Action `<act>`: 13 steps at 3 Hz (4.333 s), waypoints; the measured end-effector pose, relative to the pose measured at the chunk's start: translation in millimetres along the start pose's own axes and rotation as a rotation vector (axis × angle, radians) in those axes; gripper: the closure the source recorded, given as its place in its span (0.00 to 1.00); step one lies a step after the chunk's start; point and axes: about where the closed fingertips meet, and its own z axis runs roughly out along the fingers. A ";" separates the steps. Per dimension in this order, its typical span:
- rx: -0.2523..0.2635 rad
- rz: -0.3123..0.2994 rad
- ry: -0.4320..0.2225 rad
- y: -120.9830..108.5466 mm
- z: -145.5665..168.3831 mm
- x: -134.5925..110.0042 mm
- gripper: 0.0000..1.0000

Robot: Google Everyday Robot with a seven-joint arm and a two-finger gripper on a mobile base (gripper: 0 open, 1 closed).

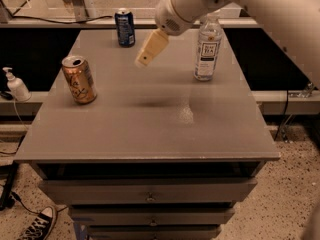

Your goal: Knock pepsi can over

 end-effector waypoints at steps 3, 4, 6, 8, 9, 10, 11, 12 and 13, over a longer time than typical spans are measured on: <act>0.129 0.021 0.064 -101.2 112.1 -23.6 0.00; 0.161 0.128 0.043 -129.8 145.6 -8.8 0.00; 0.190 0.296 -0.099 -164.9 164.3 -5.4 0.00; 0.145 0.363 -0.203 -168.4 185.6 -29.0 0.00; 0.115 0.362 -0.202 -161.0 197.5 -35.0 0.17; 0.107 0.361 -0.193 -159.5 199.9 -33.3 0.40; 0.115 0.357 -0.199 -163.6 189.7 -30.6 0.64; 0.114 0.329 -0.234 -166.5 163.6 -35.9 0.87; 0.082 0.281 -0.282 -156.7 126.4 -46.5 1.00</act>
Offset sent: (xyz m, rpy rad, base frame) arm 0.1614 0.0618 -0.0210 -0.0744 -0.0946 -0.1333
